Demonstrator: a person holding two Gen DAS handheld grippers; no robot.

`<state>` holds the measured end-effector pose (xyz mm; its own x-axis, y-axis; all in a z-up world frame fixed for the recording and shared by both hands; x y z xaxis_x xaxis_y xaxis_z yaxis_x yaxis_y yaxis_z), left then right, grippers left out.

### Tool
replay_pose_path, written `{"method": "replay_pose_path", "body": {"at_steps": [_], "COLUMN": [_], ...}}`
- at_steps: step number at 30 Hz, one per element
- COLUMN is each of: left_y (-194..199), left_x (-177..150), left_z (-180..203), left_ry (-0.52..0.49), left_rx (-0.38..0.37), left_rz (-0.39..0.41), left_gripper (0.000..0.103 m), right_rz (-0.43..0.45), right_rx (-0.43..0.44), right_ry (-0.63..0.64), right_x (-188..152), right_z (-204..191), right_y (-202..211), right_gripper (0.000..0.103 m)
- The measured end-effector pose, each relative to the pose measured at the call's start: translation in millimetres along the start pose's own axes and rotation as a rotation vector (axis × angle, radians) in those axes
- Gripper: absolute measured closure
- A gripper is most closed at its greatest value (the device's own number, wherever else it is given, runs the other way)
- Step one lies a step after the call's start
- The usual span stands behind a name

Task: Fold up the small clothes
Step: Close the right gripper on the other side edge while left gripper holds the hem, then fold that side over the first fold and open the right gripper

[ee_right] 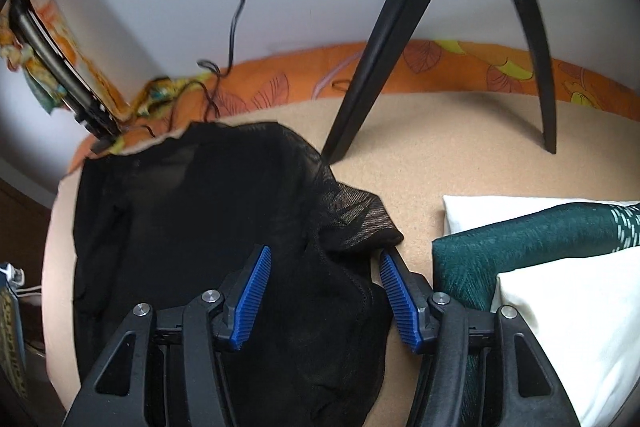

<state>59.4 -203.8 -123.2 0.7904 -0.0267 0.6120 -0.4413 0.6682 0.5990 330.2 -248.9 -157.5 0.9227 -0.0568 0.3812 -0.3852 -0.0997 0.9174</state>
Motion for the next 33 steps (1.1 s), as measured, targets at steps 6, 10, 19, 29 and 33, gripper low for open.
{"method": "replay_pose_path", "body": {"at_steps": [6,10,19,29,33], "left_y": [2.2,3.4,19.1,53.6,68.2], "left_x": [-0.4,-2.4,-8.7,-24.0,-29.0], "left_z": [-6.1,-7.1,-23.4,-48.8,-62.3], "left_ry": [0.014,0.026,0.100,0.181,0.211], "left_rx": [0.007,0.010,0.020,0.048,0.076], "left_rz": [0.010,0.017,0.048,0.106,0.129], "left_gripper": [0.100,0.100,0.100,0.100,0.100], "right_rz": [-0.018,-0.025,0.029,0.090,0.105], "right_rx": [-0.031,-0.001,-0.074,-0.152,-0.173], "right_ry": [0.023,0.042,0.140,0.267,0.312], "right_x": [0.5,-0.6,5.7,15.1,17.7], "right_z": [-3.9,-12.3,-58.6,-128.6,-158.3], "right_y": [-3.9,-2.9,18.0,43.1,44.9], "right_gripper": [0.073,0.102,0.103,0.103,0.103]}}
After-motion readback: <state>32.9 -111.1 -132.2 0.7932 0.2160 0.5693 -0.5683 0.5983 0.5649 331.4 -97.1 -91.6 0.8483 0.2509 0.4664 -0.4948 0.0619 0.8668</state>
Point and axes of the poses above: each gripper's, at about its wrist camera, not at the fingertips, and y roughly against the way its jaws point, z to its right, x to its top, the point moved 5 cm from there along -y, roughly the way its jaws point, and after that the axes turned 3 degrees about -z, right-handed, at the moved point
